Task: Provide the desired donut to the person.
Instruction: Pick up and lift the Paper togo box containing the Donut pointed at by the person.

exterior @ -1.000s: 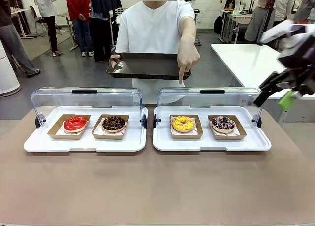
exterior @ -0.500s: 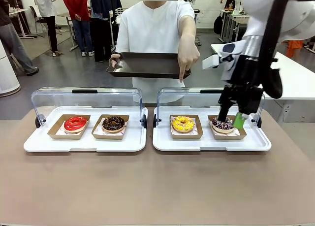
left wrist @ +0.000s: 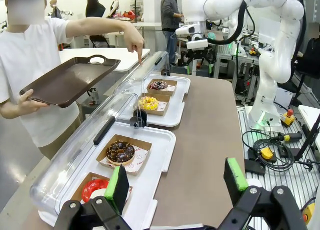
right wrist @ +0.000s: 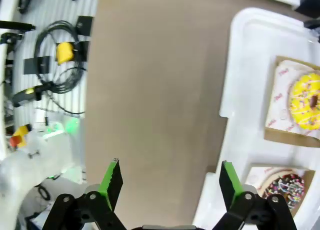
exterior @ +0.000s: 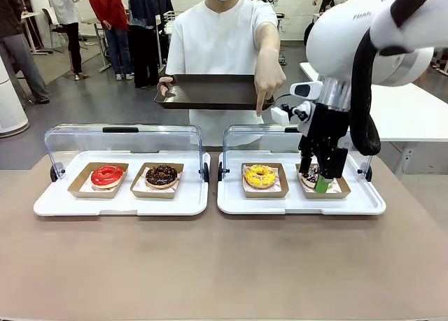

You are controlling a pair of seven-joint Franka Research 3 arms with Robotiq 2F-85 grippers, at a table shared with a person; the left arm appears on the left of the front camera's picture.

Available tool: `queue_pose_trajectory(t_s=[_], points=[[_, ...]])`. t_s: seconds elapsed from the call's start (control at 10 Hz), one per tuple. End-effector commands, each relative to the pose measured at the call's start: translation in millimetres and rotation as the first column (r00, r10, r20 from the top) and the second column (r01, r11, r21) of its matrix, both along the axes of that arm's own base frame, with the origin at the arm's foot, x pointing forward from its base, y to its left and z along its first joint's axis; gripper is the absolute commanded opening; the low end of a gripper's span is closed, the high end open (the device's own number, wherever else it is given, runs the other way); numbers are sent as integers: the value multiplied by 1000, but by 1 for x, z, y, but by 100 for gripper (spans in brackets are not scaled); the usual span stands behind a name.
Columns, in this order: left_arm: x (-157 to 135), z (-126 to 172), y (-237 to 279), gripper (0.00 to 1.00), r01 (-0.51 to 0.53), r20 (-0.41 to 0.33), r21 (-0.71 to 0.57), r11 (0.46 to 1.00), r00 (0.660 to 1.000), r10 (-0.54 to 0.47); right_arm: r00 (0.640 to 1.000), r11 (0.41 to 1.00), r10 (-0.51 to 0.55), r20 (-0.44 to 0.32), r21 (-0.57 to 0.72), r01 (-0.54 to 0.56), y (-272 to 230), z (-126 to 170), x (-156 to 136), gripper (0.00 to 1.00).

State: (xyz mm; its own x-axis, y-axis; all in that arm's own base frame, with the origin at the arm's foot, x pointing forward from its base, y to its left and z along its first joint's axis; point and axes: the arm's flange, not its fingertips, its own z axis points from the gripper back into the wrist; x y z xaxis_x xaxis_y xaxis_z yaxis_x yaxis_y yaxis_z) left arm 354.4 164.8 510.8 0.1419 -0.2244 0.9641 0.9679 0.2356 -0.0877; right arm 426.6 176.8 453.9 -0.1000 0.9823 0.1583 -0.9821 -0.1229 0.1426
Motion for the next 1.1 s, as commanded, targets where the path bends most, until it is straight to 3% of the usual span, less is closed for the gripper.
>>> queue_pose_trajectory(t_s=[0.0, 0.2, 0.3, 1.0], points=[[-1, 1, 1, 100, 3, 4, -6, 1000, 1000, -3, 997, 999, 38, 70, 30, -40, 4, -26, 5, 100], [-1, 1, 1, 100, 3, 4, -6, 1000, 1000, -3, 995, 992, 75, 72, 93, -81, 0, -39, 5, 100], [-1, 1, 1, 100, 3, 4, -6, 1000, 1000, -3, 998, 1000, 24, 57, 17, -25, 4, -24, 8, 100], [-1, 1, 1, 100, 3, 4, -6, 1000, 1000, -3, 998, 1000, 24, 57, 17, -25, 4, -24, 8, 100]])
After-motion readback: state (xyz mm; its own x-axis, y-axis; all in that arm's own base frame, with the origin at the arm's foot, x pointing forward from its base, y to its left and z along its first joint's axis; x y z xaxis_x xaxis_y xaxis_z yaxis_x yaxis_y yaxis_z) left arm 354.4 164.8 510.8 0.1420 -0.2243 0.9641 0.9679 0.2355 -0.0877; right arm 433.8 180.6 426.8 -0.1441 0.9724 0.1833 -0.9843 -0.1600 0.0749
